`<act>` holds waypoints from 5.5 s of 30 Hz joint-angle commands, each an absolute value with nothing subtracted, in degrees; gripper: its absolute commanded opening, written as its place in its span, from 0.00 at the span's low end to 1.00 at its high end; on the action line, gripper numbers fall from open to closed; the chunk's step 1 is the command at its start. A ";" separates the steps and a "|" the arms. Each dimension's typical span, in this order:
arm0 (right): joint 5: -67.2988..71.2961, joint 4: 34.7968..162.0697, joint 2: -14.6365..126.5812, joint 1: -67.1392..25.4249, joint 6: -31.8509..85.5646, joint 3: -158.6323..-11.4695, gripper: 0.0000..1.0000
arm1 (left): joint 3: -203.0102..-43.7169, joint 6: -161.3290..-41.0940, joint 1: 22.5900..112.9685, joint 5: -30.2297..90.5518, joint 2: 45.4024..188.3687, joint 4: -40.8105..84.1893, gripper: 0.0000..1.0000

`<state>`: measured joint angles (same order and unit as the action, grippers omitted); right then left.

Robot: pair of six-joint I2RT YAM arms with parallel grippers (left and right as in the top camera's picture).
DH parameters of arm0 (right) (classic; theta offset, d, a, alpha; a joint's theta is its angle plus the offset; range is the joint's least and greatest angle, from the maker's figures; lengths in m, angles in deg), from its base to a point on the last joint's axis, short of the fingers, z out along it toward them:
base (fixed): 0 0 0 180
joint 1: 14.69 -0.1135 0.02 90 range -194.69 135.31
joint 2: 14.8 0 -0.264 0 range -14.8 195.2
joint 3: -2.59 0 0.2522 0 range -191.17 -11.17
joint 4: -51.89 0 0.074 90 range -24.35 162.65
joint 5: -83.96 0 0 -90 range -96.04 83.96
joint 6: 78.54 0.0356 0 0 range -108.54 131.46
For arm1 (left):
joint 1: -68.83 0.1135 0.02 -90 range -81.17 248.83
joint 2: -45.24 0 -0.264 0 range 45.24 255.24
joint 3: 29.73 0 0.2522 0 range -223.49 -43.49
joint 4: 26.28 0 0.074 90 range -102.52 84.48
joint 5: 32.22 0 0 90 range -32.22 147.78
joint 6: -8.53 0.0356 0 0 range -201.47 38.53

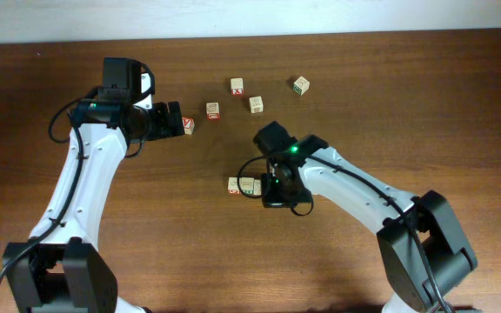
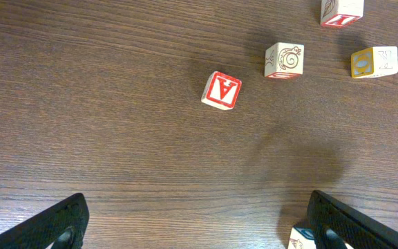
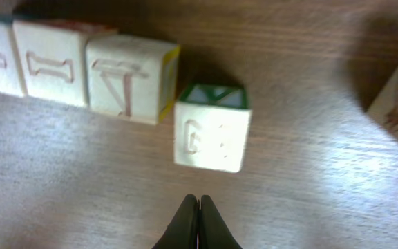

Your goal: Rotate 5 blocks

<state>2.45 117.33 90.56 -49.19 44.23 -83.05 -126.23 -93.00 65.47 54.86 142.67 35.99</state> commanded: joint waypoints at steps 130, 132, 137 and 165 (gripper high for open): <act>-2.10 117.37 77.45 -34.11 43.21 -80.97 0.04 | -126.90 -92.06 65.63 55.23 141.64 36.02 0.99; -2.06 117.28 78.56 -32.08 43.25 -80.25 0.04 | -126.90 -92.06 65.63 55.23 141.64 36.02 0.99; -1.77 117.24 84.35 -30.42 43.45 -78.94 0.04 | -126.90 -92.06 65.63 55.23 141.64 36.04 0.99; 8.65 115.62 92.66 -34.38 40.67 -79.03 0.04 | -126.90 -92.06 65.63 55.23 141.64 36.02 0.99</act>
<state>7.19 116.17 92.31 -33.92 35.80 -79.42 -126.23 -93.00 65.47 54.86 142.67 36.08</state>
